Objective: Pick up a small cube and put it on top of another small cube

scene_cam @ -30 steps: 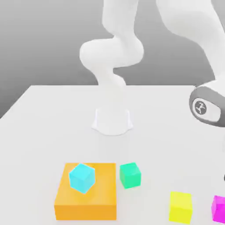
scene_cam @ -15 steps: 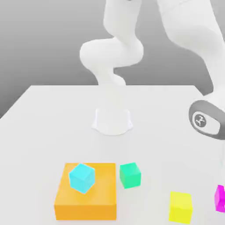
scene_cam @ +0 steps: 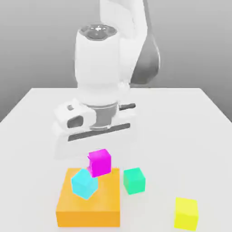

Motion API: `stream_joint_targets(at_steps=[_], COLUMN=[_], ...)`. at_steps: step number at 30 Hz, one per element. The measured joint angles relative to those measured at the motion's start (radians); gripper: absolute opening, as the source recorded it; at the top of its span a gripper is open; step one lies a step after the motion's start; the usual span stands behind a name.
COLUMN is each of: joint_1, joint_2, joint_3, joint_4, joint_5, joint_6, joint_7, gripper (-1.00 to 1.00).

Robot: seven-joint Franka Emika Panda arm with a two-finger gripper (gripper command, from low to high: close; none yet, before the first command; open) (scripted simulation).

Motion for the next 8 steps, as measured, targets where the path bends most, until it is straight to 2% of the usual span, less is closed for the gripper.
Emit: stream_joint_targets(at_steps=[4,5,8], joint_1=[-0.005,-0.004,-0.004], joint_2=[0.098,0.125,0.125], joint_3=[-0.014,-0.015,-0.015], joint_4=[-0.034,-0.039,-0.039], joint_5=[0.037,0.043,0.043], joint_6=[0.130,0.162,0.162], joint_7=[-0.019,-0.024,-0.024], gripper=[-1.00,1.00,1.00])
